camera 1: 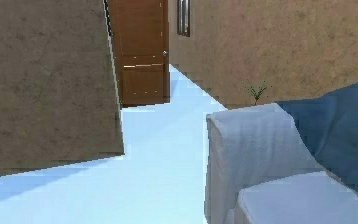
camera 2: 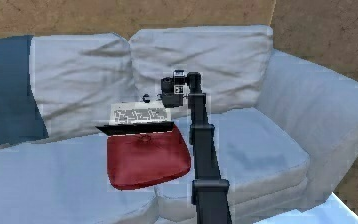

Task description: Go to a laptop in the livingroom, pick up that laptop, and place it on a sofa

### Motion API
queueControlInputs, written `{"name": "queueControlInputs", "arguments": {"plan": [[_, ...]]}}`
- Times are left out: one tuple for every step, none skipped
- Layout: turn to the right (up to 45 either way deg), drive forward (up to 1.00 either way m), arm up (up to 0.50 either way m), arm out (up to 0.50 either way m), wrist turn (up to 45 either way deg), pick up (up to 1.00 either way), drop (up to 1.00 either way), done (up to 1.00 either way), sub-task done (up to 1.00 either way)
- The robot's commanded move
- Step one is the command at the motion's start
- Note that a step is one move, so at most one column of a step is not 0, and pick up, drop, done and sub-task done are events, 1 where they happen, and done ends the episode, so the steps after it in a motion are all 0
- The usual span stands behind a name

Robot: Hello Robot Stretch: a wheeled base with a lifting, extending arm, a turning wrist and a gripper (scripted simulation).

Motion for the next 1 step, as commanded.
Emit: {"name": "queueControlInputs", "arguments": {"plan": [[0.0, 0.0, 0.0, -0.08, 0.0, 0.0, 0.0, 0.0, 0.0]]}}
